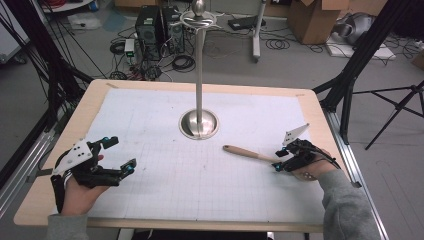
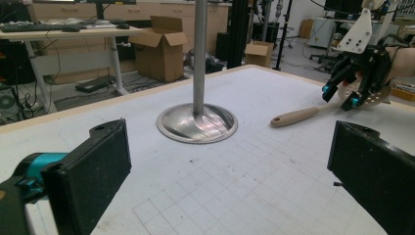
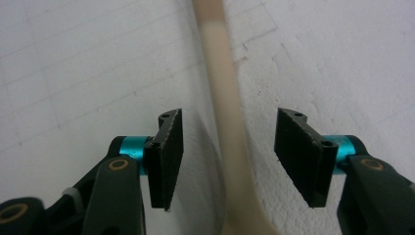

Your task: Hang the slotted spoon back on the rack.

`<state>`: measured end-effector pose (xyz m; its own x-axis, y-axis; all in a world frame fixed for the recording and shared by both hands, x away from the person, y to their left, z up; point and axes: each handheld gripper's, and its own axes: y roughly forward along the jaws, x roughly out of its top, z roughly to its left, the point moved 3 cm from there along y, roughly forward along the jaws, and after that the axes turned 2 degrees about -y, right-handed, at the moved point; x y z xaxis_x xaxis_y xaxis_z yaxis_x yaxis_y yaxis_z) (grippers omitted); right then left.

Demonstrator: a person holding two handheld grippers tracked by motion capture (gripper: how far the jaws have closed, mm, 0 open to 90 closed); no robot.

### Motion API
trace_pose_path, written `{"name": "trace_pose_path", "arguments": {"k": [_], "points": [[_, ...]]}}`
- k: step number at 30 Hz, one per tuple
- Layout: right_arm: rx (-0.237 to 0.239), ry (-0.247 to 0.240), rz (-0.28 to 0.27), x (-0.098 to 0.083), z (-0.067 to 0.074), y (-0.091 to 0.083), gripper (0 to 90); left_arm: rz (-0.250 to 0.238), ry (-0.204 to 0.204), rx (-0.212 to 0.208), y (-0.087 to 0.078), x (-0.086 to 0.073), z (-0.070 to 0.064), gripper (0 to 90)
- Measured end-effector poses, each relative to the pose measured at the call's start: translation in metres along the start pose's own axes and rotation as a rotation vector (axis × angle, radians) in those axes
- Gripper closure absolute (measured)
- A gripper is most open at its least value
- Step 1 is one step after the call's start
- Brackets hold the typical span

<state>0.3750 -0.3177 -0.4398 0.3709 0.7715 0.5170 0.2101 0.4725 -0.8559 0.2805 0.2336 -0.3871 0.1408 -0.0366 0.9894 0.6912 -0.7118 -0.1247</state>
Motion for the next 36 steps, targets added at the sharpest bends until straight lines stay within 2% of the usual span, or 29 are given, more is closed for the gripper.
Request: {"name": "trace_pose_path", "arguments": {"k": [2,4,8,14,15,17,18,26,36], "points": [[-0.003,0.014,0.012,-0.0003,-0.0011,0.0015,47.7,-0.001,-0.003,0.000,0.0003,-0.0002,0.0000,2.7],[-0.007,-0.001,0.028,-0.0007,-0.0015,0.0034,51.0,0.000,-0.003,0.000,0.0006,-0.0006,0.0001,2.7],[-0.019,0.000,0.042,-0.0008,-0.0018,0.0041,58.8,0.001,-0.005,0.002,0.0001,-0.0008,0.0006,2.7],[-0.021,0.018,0.050,-0.0016,-0.0022,0.0038,60.5,0.001,-0.003,0.003,-0.0009,-0.0009,0.0013,2.7],[-0.021,0.008,0.046,-0.0017,-0.0031,0.0040,61.0,0.001,-0.002,0.002,-0.0011,-0.0008,0.0012,2.7],[-0.021,0.000,0.047,-0.0012,-0.0018,0.0041,67.3,-0.002,-0.006,0.003,-0.0013,-0.0007,0.0007,2.7],[-0.018,-0.012,0.052,-0.0007,-0.0004,0.0036,73.5,-0.003,-0.006,0.003,-0.0014,-0.0006,0.0007,2.7],[-0.031,-0.090,0.064,0.0011,0.0035,0.0037,77.9,-0.001,-0.006,0.007,-0.0020,-0.0008,0.0010,2.7],[-0.004,-0.077,0.071,0.0014,0.0060,0.0027,78.3,-0.001,-0.003,0.008,-0.0026,-0.0007,0.0014,2.7]]}}
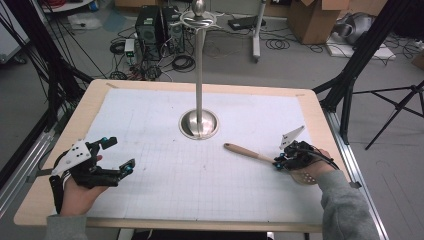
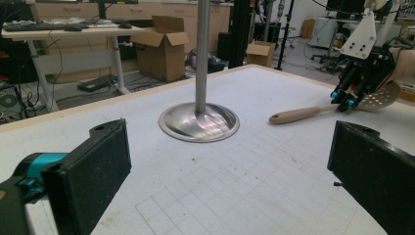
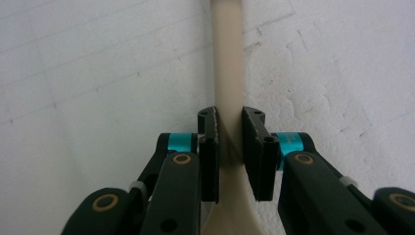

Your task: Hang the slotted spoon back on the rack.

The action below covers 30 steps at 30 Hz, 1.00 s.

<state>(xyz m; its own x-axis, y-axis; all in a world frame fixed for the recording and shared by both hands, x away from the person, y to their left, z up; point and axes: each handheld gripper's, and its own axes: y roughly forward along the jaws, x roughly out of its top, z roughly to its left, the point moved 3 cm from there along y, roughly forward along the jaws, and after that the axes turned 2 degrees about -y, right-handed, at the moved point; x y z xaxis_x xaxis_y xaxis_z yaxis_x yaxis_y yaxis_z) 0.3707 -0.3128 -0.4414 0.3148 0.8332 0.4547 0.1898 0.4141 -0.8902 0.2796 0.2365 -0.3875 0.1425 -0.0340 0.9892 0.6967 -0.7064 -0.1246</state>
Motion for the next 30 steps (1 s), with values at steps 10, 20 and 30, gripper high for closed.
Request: {"name": "trace_pose_path", "arguments": {"k": [10,20,30], "points": [[0.021,0.065,-0.084,0.004,-0.003,-0.008,78.3,-0.003,-0.003,0.002,-0.001,0.000,0.001,2.7],[0.009,0.091,-0.173,0.006,-0.002,-0.021,78.3,0.000,-0.004,0.001,0.000,0.000,0.000,2.7],[-0.023,0.117,-0.272,0.011,-0.002,-0.032,78.3,0.003,-0.005,0.000,0.000,-0.001,0.001,2.7]]}}
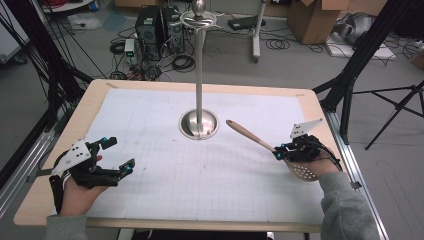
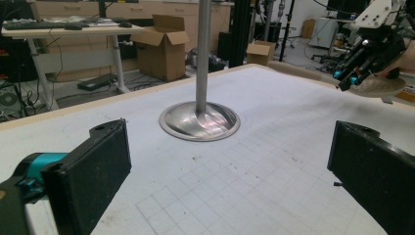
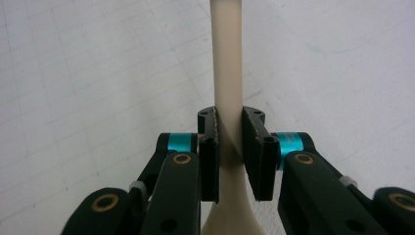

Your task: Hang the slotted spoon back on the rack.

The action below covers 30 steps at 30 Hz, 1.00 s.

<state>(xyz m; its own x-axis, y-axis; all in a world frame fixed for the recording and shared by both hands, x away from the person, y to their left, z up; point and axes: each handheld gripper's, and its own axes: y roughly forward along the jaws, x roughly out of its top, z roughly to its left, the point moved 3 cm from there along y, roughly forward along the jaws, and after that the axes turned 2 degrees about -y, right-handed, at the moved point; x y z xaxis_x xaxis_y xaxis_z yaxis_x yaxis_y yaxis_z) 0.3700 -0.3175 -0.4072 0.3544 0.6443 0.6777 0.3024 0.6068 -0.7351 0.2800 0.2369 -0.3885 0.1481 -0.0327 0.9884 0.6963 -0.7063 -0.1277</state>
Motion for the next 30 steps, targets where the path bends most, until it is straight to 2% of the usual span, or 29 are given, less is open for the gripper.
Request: {"name": "trace_pose_path", "arguments": {"k": [13,22,30], "points": [[-0.020,0.046,-0.143,0.010,-0.001,-0.012,78.3,0.000,-0.002,0.000,0.000,0.000,0.000,2.7],[-0.028,0.056,-0.267,0.021,0.003,-0.019,78.3,0.005,0.002,-0.003,0.001,0.000,0.000,2.7],[-0.041,0.053,-0.347,0.032,0.007,-0.022,78.3,0.001,-0.003,-0.003,0.001,0.000,0.000,2.7]]}}
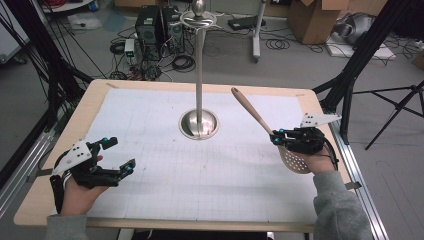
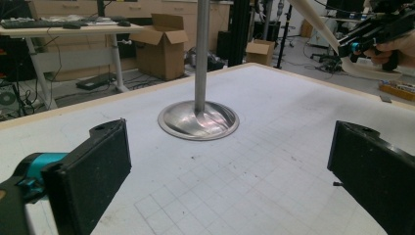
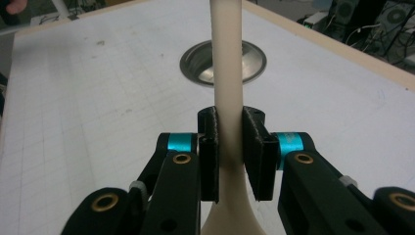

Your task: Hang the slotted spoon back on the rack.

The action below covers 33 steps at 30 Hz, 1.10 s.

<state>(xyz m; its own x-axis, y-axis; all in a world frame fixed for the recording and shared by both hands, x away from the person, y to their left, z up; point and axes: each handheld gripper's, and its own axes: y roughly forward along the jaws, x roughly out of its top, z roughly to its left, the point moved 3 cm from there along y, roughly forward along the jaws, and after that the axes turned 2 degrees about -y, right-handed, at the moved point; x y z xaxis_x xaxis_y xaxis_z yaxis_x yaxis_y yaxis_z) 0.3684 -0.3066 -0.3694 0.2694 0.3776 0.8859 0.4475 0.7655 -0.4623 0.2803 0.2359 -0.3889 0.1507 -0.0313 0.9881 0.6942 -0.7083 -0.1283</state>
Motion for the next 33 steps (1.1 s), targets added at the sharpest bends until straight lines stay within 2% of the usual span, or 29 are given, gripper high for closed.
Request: {"name": "trace_pose_path", "arguments": {"k": [8,12,22,27,33], "points": [[-0.021,-0.010,-0.096,0.013,0.008,-0.001,78.2,0.003,0.004,0.000,0.000,0.000,0.000,2.7],[-0.025,-0.005,-0.127,0.019,0.012,-0.001,78.2,0.003,0.003,-0.001,0.000,0.000,0.000,2.7],[-0.059,-0.009,-0.162,0.036,0.017,-0.001,78.2,0.005,-0.004,-0.006,0.001,-0.001,0.000,2.7],[-0.060,-0.045,-0.173,0.044,0.019,0.003,78.2,0.006,0.002,-0.005,0.000,0.000,0.000,2.7],[-0.073,-0.047,-0.200,0.058,0.022,0.004,78.2,0.003,-0.006,0.006,-0.003,-0.001,0.004,2.7]]}}
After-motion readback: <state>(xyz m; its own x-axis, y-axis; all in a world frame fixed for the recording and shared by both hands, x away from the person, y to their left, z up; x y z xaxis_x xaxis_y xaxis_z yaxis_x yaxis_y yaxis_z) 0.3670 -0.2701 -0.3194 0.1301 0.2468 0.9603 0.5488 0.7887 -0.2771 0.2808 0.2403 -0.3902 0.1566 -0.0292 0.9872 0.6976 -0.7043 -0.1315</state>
